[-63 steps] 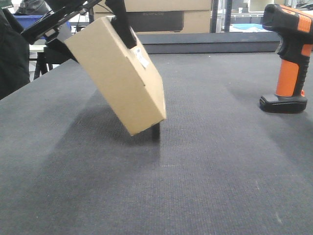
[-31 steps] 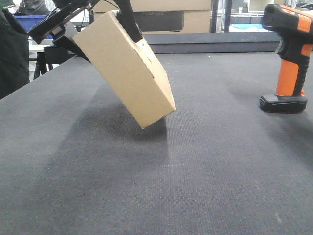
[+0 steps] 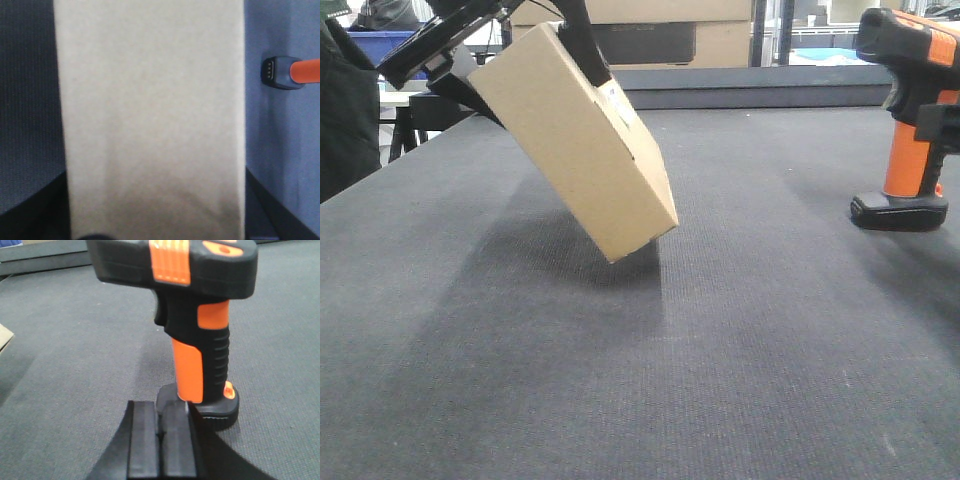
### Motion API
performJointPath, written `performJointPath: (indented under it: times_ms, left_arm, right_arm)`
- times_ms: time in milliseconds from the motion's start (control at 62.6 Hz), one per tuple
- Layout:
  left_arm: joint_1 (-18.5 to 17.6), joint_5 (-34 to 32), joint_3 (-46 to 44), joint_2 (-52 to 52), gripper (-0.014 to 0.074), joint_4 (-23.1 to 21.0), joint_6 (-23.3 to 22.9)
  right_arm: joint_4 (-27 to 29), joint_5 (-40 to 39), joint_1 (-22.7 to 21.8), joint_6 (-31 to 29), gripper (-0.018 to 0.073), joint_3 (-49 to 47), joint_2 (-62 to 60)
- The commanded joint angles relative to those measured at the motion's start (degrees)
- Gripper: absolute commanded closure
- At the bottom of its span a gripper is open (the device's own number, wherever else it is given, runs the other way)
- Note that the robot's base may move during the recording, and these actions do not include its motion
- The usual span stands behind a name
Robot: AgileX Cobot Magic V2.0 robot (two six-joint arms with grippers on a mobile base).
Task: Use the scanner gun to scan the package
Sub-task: 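Lower the right gripper onto the orange scanner gun head and grasp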
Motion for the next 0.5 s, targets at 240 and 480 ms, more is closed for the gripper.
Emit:
performJointPath:
  times_ms: [240, 480]
  left_arm:
    - [-0.4, -0.7, -0.2, -0.4, 0.0707, -0.8, 0.4]
    - [-0.4, -1.0, -0.2, -0.4, 0.0707, -0.8, 0.4]
  right_arm:
    - [1.1, -10.0, 0.2, 0.1, 0.0713, -4.3, 8.8]
    - [2.0, -10.3, 0.2, 0.1, 0.0705, -7.8, 12.9]
